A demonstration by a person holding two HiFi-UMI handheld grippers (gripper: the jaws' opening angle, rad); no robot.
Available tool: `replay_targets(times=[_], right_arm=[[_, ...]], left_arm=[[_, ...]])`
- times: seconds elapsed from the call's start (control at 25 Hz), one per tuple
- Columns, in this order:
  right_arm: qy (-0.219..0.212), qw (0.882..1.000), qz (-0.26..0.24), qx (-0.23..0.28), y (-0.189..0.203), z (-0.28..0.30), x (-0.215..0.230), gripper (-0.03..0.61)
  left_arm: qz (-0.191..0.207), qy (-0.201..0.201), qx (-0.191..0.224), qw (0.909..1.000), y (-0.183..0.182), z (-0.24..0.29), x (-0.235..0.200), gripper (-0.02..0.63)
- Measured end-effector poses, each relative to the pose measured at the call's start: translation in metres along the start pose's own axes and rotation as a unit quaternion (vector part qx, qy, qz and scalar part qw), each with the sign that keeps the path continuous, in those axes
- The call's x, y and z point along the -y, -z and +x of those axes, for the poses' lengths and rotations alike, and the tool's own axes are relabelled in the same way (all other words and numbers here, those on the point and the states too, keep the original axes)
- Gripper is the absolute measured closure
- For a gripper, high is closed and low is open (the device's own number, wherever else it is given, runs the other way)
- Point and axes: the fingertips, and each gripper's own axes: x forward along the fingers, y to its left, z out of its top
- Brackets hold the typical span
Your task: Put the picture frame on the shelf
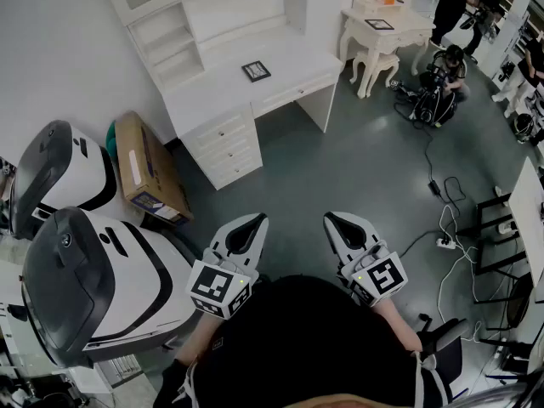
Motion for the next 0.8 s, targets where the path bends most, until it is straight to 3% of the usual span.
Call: replay_targets(times=[0.52, 0.8], right_arm=[[-0.02, 1.0, 0.02, 0.0, 0.01, -0.042, 0.038, 0.56], [-0.051, 0.998, 0.047, -0.006, 0.016, -0.067, 0.053, 0.558]], left_arm=[[0.007, 0.003, -0.014, 0.9999, 0.005, 0.044, 0.052, 0.607], [0.007, -0.027, -0.001, 0.9996, 0.0, 0.063, 0.063, 0.607]])
